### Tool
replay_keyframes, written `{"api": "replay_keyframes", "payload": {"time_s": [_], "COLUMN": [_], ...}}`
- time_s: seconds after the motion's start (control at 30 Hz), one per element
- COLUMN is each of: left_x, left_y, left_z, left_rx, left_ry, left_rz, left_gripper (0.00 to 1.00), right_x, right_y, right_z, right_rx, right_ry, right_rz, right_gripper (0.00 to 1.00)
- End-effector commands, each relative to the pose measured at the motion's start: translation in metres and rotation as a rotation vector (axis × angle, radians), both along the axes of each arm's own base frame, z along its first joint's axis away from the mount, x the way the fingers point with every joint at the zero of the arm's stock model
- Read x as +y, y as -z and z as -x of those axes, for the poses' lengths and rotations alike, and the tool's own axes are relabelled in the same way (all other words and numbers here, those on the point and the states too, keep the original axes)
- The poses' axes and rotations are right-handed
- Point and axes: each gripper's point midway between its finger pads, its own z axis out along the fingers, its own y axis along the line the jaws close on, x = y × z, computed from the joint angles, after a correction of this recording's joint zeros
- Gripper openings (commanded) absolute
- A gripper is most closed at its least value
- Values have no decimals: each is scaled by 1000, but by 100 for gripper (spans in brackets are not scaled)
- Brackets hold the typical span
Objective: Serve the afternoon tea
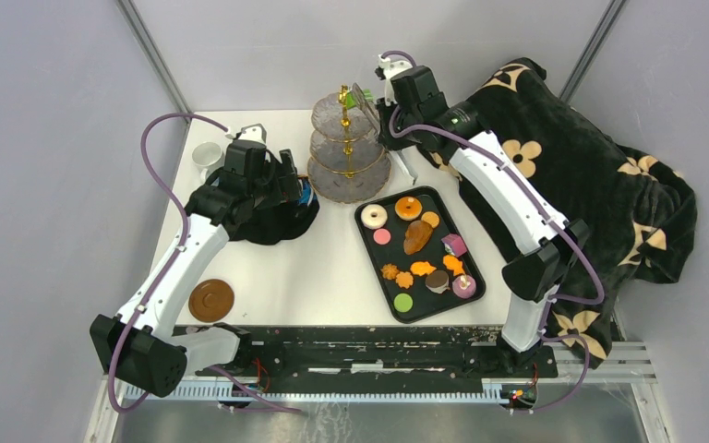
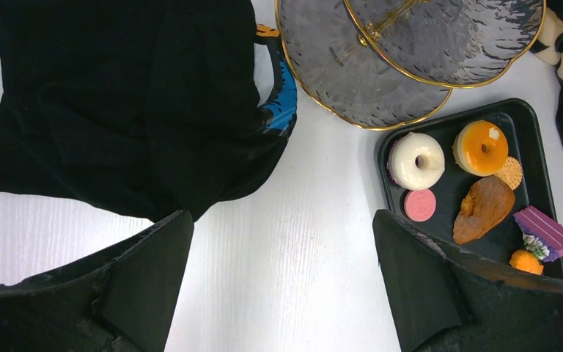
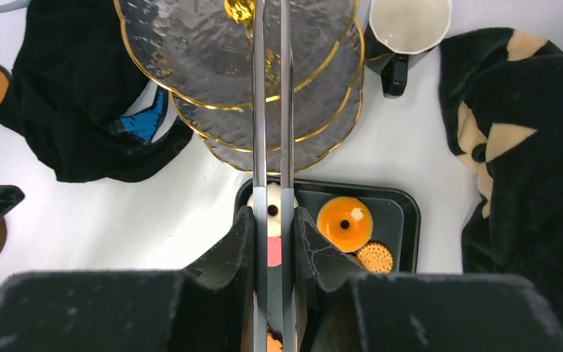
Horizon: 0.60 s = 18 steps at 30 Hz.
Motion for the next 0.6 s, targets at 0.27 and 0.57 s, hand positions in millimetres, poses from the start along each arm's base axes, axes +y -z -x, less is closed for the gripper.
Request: {"api": "replay_keyframes", "payload": {"time_s": [0.27, 0.57], "left_x": [3, 2], "left_y": [-21, -21], "left_z": [-10, -8], "left_rx": [-69, -69], "left_ry": [9, 10], "left_rz": [-22, -11], "left_gripper": [99, 99], "right_x": [18, 13], "right_y": [-23, -31], "right_z": [-13, -7], "right_rx": [-57, -66], "right_ry": [-26, -22], "right_rz": [-83, -92], "right_gripper": [2, 37]}}
